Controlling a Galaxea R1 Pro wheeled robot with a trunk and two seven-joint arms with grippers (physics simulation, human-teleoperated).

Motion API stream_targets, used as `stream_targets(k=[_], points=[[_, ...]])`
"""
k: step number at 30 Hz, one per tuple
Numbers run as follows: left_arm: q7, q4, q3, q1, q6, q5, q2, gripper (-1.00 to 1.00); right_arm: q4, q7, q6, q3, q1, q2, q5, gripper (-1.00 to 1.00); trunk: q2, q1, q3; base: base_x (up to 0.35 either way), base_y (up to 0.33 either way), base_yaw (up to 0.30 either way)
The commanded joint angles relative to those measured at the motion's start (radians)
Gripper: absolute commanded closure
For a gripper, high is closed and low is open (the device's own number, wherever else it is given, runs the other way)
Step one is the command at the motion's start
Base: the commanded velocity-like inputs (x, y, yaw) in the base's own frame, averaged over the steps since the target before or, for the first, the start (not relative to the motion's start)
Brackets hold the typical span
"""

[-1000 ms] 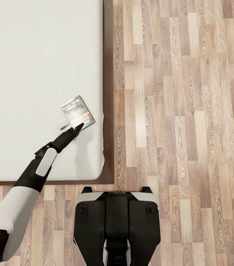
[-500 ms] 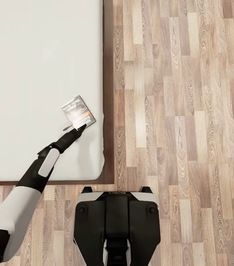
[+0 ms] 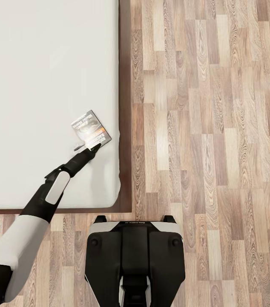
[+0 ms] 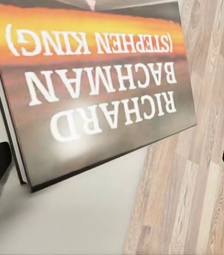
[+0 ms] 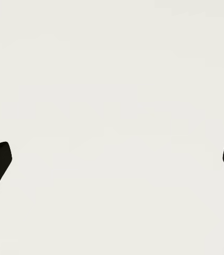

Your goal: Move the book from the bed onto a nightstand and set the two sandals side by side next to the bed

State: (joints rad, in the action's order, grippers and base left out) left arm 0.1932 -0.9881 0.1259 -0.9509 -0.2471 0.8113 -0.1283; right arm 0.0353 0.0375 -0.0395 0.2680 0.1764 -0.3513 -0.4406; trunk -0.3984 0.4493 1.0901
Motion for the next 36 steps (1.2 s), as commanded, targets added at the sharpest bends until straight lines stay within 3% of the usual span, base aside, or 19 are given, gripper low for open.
stream_targets(k=[1, 26, 36], points=[[0.000, -0.001, 0.001, 0.000, -0.005, 0.009, 0.000, -1.00, 0.002, 0.004, -0.004, 0.008, 0.000, 0.000, -0.010, -1.00, -0.002, 0.001, 0.001, 0.000, 0.000, 0.000], [-0.014, 0.000, 0.001, -0.001, -0.004, 0.011, 0.004, -1.00, 0.002, 0.004, -0.005, 0.008, 0.000, 0.000, -0.010, -1.00, -0.002, 0.001, 0.001, 0.000, 0.000, 0.000], [-0.026, 0.000, 0.004, -0.002, -0.004, 0.010, 0.028, -1.00, 0.002, 0.004, -0.005, 0.008, 0.000, 0.000, -0.010, -1.00, -0.002, 0.001, 0.001, 0.000, 0.000, 0.000]])
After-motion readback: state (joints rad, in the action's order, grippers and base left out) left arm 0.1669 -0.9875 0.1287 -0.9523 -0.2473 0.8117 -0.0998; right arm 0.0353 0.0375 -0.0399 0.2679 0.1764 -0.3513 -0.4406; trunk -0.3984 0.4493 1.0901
